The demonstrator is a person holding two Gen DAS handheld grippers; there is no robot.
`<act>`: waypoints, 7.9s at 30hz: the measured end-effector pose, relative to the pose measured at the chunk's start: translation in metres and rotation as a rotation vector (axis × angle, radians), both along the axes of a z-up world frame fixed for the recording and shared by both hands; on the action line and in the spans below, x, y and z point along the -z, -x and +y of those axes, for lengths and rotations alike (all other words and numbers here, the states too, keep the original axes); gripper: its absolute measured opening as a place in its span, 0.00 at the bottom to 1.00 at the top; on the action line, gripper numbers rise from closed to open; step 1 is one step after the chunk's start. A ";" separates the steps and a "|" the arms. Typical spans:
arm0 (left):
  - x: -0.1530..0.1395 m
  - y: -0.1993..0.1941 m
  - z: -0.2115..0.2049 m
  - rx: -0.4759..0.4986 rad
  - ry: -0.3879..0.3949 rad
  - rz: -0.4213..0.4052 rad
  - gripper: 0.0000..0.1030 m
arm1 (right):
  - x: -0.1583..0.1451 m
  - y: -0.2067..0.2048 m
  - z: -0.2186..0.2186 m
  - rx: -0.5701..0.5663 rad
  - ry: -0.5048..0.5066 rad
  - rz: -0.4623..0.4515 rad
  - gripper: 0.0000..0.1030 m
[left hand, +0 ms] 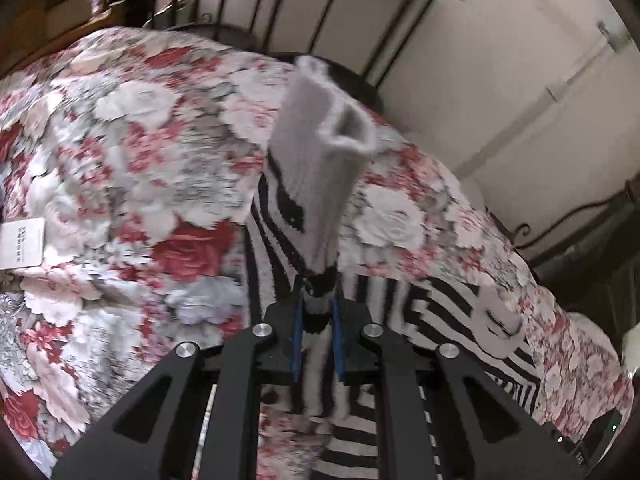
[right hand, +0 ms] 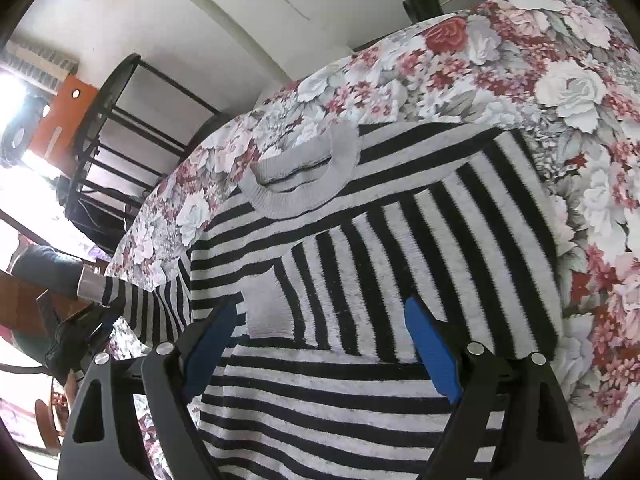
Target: Fold small clothes
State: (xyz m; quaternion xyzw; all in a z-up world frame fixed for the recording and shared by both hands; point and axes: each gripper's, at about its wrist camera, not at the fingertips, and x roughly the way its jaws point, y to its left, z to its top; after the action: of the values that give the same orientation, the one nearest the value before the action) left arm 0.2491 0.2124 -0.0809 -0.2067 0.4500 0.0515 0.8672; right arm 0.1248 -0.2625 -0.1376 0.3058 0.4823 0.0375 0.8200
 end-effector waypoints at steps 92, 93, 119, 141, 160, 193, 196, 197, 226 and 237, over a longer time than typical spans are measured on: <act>0.122 -0.024 -0.226 0.448 -0.511 0.244 0.96 | 0.080 -0.078 0.030 -0.123 0.035 0.049 0.71; 0.129 -0.022 -0.225 0.443 -0.513 0.247 0.96 | 0.079 -0.076 0.030 -0.110 0.031 0.039 0.70; 0.123 0.059 -0.176 0.468 -0.638 0.319 0.96 | 0.068 -0.002 0.032 -0.268 0.442 0.202 0.77; 0.130 0.111 -0.133 0.359 -0.514 0.417 0.69 | 0.063 0.135 -0.091 0.057 0.204 0.315 0.70; 0.098 0.208 -0.149 0.431 -0.718 0.469 0.94 | 0.041 0.166 0.050 -0.340 0.428 0.251 0.75; 0.076 0.232 -0.160 0.577 -0.201 0.467 0.95 | 0.021 0.212 -0.027 -0.027 -0.055 0.192 0.84; 0.084 0.233 -0.174 0.604 -0.328 0.465 0.95 | 0.024 0.211 -0.018 -0.048 -0.011 0.213 0.87; 0.084 0.235 -0.179 0.615 -0.360 0.456 0.95 | 0.024 0.210 -0.015 -0.057 0.002 0.215 0.87; 0.064 0.252 -0.197 0.614 -0.641 0.330 0.95 | 0.009 0.204 0.072 -0.294 0.434 0.120 0.90; 0.064 0.248 -0.202 0.607 -0.646 0.316 0.95 | 0.011 0.191 0.065 -0.201 0.391 0.090 0.90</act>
State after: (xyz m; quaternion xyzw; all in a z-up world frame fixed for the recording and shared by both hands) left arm 0.0012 0.0109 -0.1451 0.2252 0.5776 -0.0360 0.7838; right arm -0.0665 -0.1976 -0.1481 0.0931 0.5447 0.0111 0.8334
